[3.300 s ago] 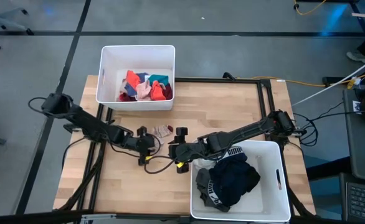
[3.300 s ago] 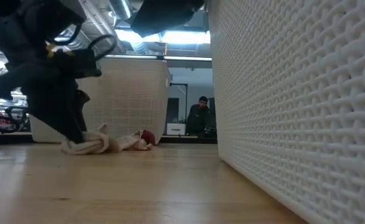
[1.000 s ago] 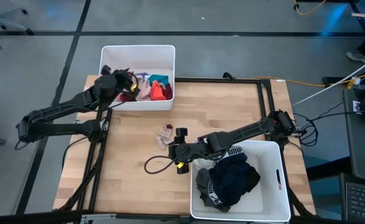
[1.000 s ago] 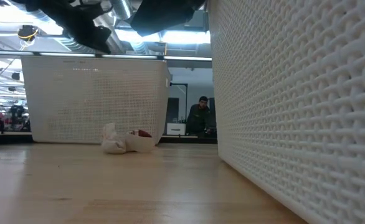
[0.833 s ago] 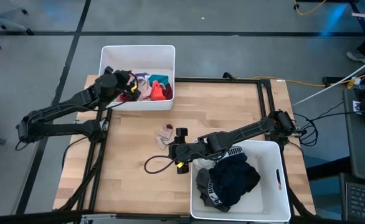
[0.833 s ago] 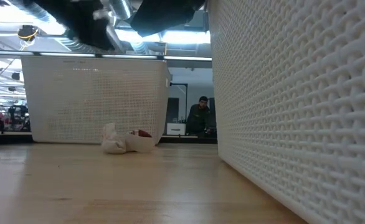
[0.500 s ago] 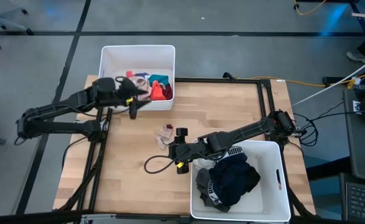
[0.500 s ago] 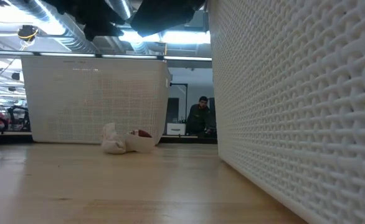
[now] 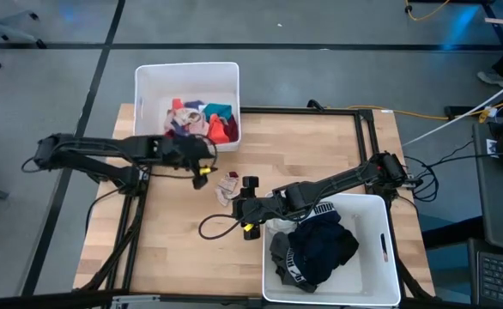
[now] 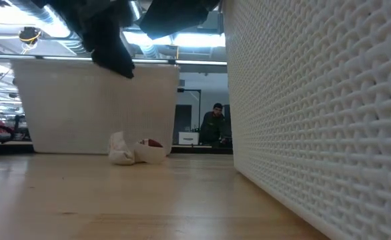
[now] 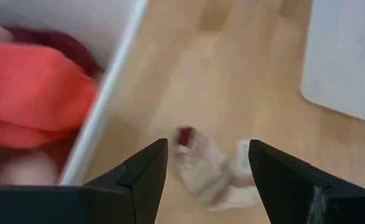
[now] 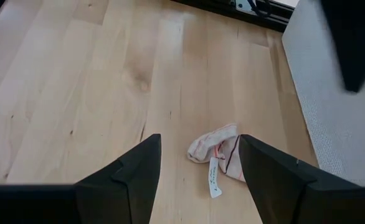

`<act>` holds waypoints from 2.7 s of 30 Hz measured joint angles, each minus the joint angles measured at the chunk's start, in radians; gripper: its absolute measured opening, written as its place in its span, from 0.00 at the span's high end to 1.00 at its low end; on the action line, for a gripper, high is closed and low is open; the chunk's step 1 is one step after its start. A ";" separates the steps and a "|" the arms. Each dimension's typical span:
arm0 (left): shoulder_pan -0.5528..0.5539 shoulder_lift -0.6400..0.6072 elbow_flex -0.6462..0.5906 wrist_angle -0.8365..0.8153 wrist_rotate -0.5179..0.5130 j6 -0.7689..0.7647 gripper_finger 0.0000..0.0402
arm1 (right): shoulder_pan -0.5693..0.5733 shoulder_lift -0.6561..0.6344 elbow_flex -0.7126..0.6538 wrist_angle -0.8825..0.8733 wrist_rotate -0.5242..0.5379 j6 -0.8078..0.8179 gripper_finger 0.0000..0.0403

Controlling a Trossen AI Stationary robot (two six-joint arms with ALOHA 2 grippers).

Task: Sort clothes
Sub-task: Put the white striped sock into the top white bin

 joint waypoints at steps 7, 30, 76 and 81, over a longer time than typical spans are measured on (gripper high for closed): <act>-0.081 0.066 -0.007 0.000 -0.087 -0.012 0.47 | 0.000 0.000 0.000 -0.003 0.000 0.000 0.46; -0.184 -0.268 0.012 0.194 -0.040 0.135 0.47 | 0.000 0.000 0.000 -0.004 0.000 0.025 0.46; -0.254 0.507 -0.140 0.291 -0.209 -0.149 0.96 | 0.000 0.000 0.000 -0.020 0.000 0.023 0.46; -0.289 0.381 -0.144 0.271 -0.191 -0.121 0.98 | 0.002 -0.003 0.000 -0.023 0.000 0.024 0.46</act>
